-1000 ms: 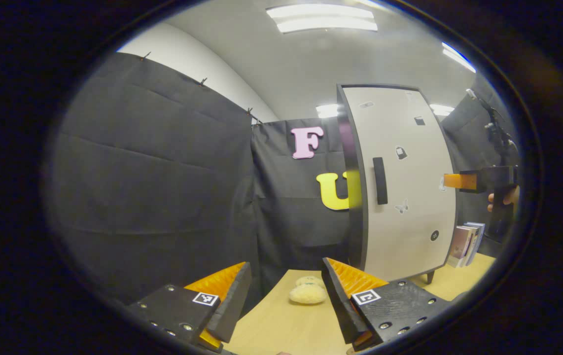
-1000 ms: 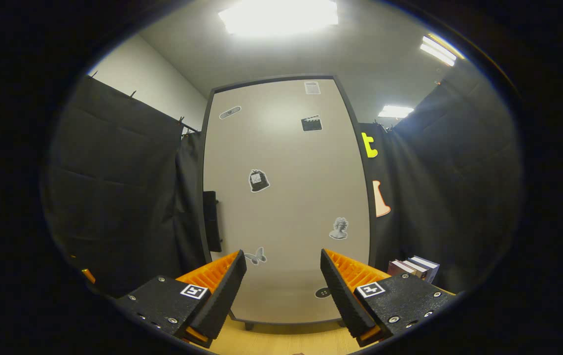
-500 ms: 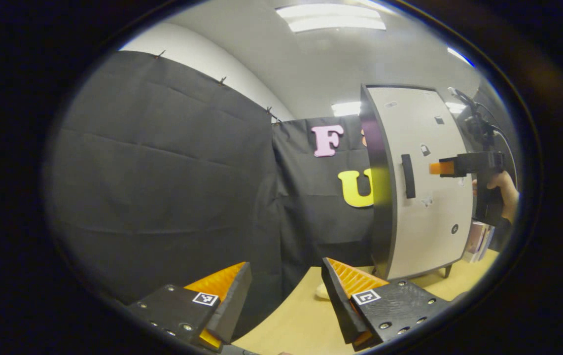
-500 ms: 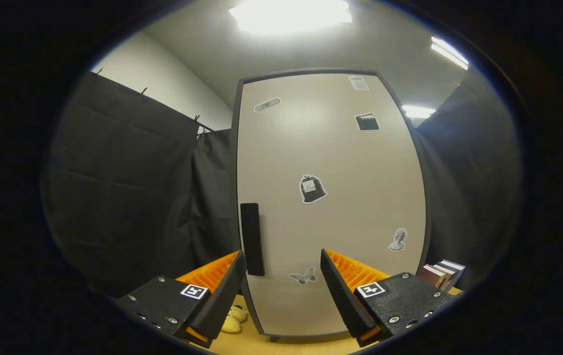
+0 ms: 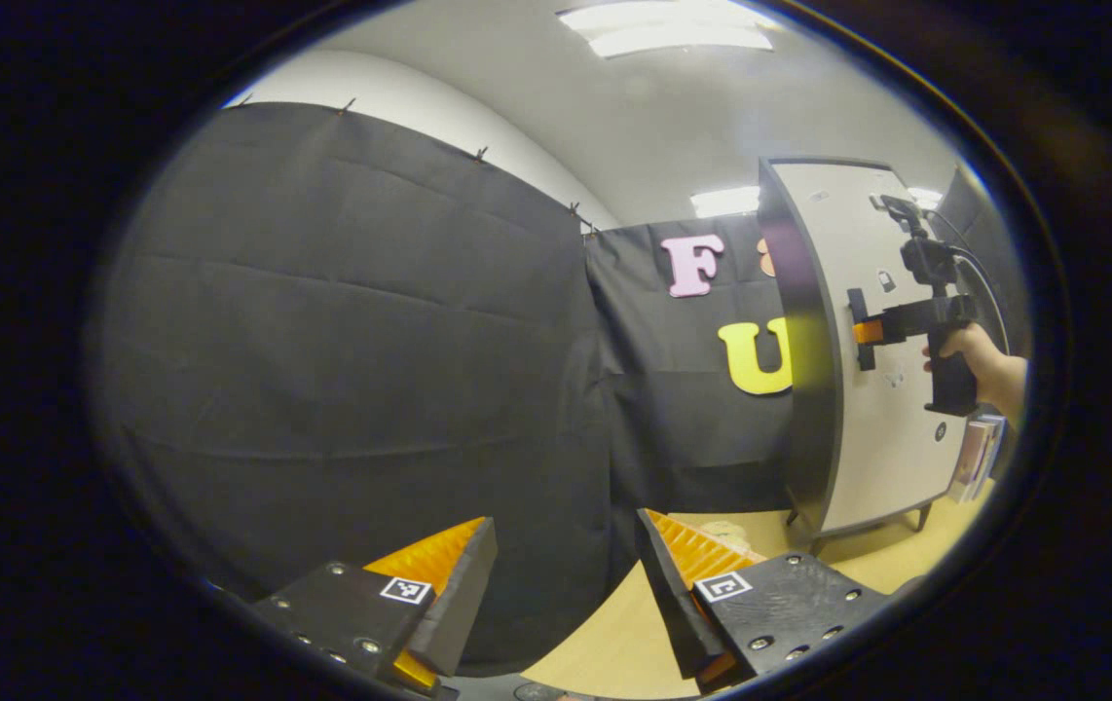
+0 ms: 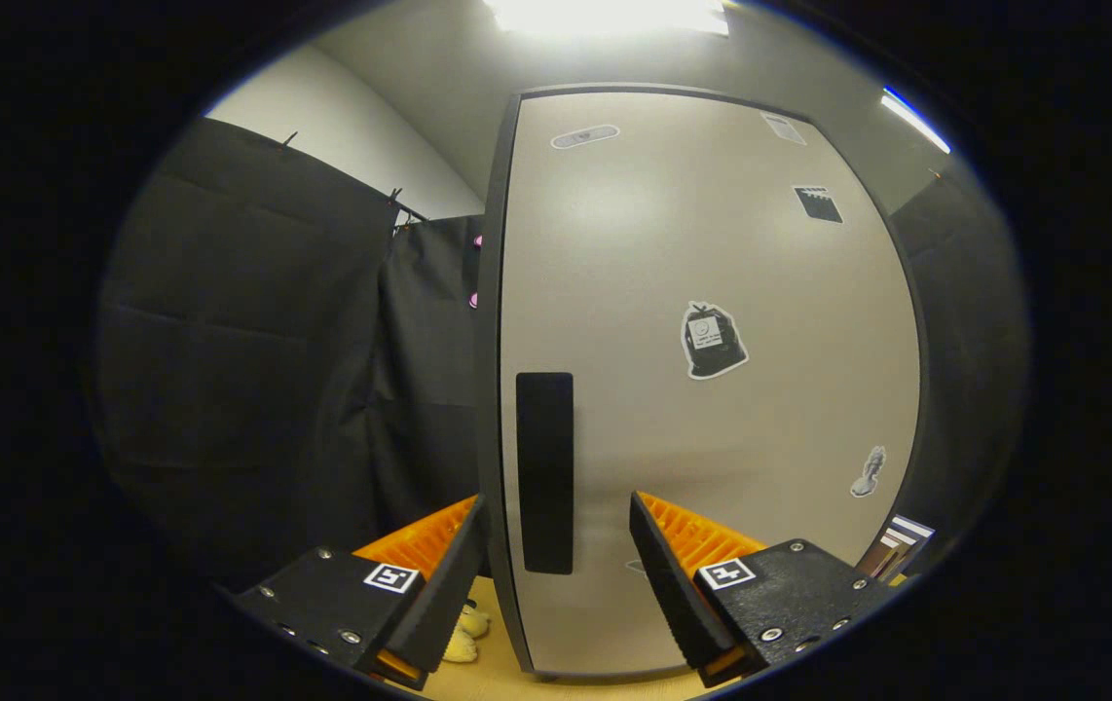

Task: Open the cabinet door with the right hand, grasp the bottle in the cabinet with the left hand and place it on the coaster, then close the cabinet door with the right hand.

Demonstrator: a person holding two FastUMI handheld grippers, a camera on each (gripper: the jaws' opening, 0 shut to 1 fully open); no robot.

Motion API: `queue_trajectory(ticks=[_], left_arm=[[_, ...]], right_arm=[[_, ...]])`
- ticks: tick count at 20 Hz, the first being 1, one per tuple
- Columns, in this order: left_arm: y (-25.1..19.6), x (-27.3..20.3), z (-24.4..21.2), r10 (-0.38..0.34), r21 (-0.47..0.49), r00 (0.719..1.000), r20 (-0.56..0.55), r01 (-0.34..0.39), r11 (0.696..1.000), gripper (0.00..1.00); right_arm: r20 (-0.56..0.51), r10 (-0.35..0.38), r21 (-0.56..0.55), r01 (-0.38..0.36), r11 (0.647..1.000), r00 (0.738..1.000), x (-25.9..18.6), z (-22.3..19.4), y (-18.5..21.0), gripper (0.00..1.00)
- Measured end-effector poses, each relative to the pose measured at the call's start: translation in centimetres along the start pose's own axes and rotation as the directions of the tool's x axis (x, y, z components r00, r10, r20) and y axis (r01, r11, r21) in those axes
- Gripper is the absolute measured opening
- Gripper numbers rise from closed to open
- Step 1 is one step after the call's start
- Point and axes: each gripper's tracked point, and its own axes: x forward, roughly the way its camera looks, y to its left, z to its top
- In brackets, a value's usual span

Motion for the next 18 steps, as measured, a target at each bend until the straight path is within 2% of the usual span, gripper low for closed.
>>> queue_trajectory(ticks=[3,5,6,7,8,10,11,12,13,14,17,18], left_arm=[[1.4,-0.1,-0.4,0.026,-0.017,1.0,-0.006,-0.026,1.0,0.88],[2.0,-0.2,-0.4,0.038,-0.024,0.999,-0.004,-0.038,0.999,0.77],[2.1,-0.1,-0.6,0.042,-0.023,0.999,-0.006,-0.042,0.999,0.77],[2.3,-0.1,-0.7,0.046,-0.021,0.999,-0.009,-0.046,0.999,0.88],[2.4,-0.1,-0.9,0.049,-0.019,0.999,-0.013,-0.049,0.999,0.88],[2.2,-0.1,-1.0,0.047,-0.024,0.999,-0.019,-0.047,0.999,0.88],[2.0,-0.1,-1.0,0.041,-0.029,0.999,-0.02,-0.042,0.999,0.77],[1.6,-0.2,-1.0,0.034,-0.033,0.999,-0.02,-0.034,0.999,0.88],[1.2,-0.2,-0.9,0.027,-0.034,0.999,-0.02,-0.028,0.999,0.82],[0.7,0.0,-0.8,0.02,-0.034,1.0,-0.018,-0.021,0.999,0.88],[-0.7,0.3,-0.6,-0.006,-0.033,1.0,-0.014,0.005,0.999,0.88],[-1.2,0.2,-0.6,-0.014,-0.033,1.0,-0.013,0.014,0.999,0.82]], right_arm=[[-0.04,-0.003,-0.013,0.002,1.0,0.999,1.8,-0.7,0.3,0.78],[-0.038,-0.008,-0.011,0.008,1.0,0.999,2.5,-0.6,0.4,0.72],[-0.04,-0.011,-0.013,0.01,1.0,0.999,2.7,-0.6,0.3,0.68],[-0.035,-0.012,-0.004,0.012,1.0,0.999,2.7,-0.5,0.5,0.48],[-0.041,-0.021,-0.007,0.021,1.0,0.999,2.7,-0.7,0.5,0.41],[-0.047,-0.014,0.009,0.015,1.0,0.999,2.9,-0.6,0.5,0.33],[-0.06,-0.005,0.031,0.007,0.999,0.998,2.8,-0.7,0.5,0.25],[-0.071,0.006,0.039,-0.004,0.999,0.997,2.7,-0.8,0.6,0.22],[-0.075,0.014,0.029,-0.012,1.0,0.997,2.6,-0.7,0.6,0.17],[-0.077,0.021,0.015,-0.02,1.0,0.997,2.5,-0.7,0.6,0.16],[-0.082,0.045,0.034,-0.042,0.999,0.996,2.1,-0.8,0.6,0.16],[-0.082,0.054,0.039,-0.051,0.998,0.995,1.9,-0.7,0.7,0.16]])
